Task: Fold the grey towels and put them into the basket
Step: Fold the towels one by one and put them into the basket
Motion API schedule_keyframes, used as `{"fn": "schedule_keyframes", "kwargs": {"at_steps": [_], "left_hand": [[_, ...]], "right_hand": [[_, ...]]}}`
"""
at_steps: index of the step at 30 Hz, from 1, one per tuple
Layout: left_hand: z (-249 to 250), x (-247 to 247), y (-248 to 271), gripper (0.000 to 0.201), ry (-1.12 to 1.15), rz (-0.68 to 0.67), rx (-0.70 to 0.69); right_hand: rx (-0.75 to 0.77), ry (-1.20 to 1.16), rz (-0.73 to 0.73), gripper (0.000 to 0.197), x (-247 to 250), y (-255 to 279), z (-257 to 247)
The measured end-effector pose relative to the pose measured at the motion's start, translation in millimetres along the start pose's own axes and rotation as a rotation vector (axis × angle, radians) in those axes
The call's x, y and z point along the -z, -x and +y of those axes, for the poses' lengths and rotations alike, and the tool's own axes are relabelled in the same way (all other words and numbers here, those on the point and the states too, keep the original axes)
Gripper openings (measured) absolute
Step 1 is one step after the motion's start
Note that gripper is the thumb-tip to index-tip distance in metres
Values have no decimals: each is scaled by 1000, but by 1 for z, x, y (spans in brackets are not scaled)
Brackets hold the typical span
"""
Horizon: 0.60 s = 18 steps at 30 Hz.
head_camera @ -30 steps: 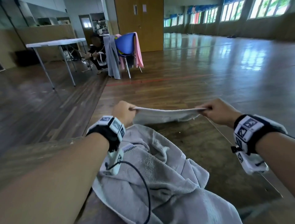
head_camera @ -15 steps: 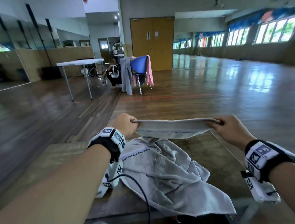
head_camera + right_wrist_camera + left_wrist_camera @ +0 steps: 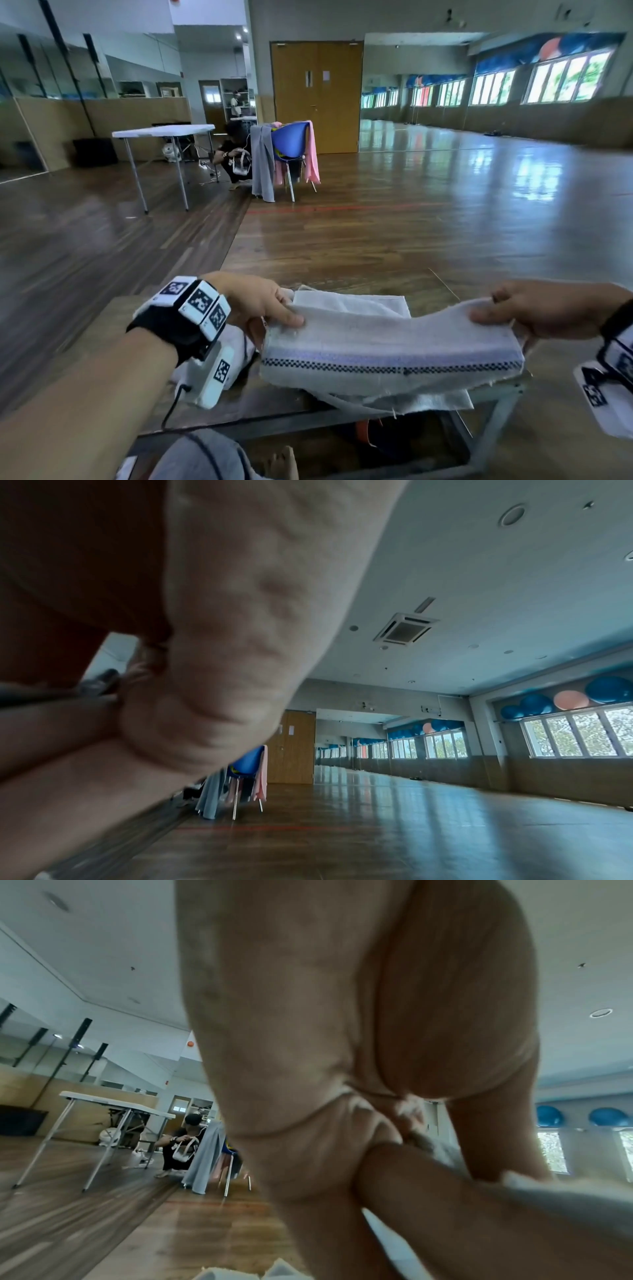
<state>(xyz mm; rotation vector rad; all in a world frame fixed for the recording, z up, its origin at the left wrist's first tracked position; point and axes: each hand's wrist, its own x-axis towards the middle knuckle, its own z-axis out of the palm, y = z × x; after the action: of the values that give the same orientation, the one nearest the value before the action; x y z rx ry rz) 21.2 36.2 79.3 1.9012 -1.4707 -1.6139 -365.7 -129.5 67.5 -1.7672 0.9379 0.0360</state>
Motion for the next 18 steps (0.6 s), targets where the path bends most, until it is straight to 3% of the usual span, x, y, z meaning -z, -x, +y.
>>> {"fn": "schedule_keyframes", "kwargs": {"at_steps": [2,5,8,13,18], "left_hand": [[-8,-5,-13,4,-31,14,-4],[-20,-1,-46,14,-123,184,-3],[-30,11,-89,30,-235,376,-8],[-37,40,-165,34,-226,710,-64],[-35,78,-229,35,-343,893,-62]], "right_hand": [[-45,1,-1,35,-5,-8,15],[-50,10,66,34,-15,-33,35],[-22,-4,281,26,-20,-72,54],[62,174,652,31,-1,-159,70],[72,408,766,42,34,-244,63]]}}
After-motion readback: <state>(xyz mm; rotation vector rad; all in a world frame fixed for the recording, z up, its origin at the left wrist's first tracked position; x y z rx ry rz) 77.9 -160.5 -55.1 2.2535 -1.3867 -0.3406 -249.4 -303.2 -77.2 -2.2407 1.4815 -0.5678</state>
